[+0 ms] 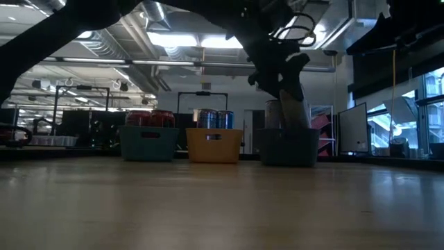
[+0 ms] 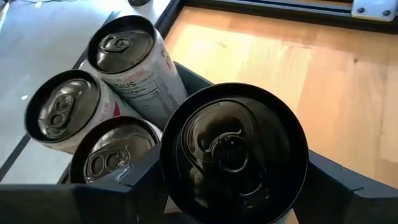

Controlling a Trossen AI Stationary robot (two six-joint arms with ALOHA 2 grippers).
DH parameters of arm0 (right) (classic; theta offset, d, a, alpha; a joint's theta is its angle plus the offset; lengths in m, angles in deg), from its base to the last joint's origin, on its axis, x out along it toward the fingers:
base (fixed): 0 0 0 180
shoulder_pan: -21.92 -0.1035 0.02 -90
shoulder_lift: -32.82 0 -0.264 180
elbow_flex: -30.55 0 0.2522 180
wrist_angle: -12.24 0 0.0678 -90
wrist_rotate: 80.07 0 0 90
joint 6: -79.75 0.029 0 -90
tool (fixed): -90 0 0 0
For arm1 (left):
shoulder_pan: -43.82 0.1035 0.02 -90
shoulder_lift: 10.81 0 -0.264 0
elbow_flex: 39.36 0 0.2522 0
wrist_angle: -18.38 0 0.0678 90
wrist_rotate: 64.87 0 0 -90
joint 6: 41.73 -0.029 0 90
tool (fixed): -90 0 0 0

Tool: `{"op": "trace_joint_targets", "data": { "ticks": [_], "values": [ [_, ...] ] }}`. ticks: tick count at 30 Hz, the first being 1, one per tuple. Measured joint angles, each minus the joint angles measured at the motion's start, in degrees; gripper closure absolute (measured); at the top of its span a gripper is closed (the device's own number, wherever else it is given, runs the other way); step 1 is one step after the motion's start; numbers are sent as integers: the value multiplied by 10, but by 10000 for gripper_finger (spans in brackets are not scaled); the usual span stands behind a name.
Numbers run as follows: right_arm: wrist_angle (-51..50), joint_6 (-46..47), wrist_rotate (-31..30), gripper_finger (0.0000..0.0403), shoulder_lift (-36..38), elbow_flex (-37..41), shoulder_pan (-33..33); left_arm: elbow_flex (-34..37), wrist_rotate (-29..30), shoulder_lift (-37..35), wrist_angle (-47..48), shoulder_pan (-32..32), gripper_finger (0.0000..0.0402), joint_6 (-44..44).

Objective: Sort soda cans
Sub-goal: Put the white-pink soda can into the blue bin

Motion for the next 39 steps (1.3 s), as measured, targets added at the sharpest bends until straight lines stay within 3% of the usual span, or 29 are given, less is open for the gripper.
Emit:
{"op": "trace_joint_targets", "data": {
  "ticks": [14,39],
  "values": [
    [0,13,1,398,-14,0,0,0,-2,11,-2,5,119,17],
    [-6,14,10,398,-14,0,0,0,-1,23,-25,7,119,0]
  ]
}}
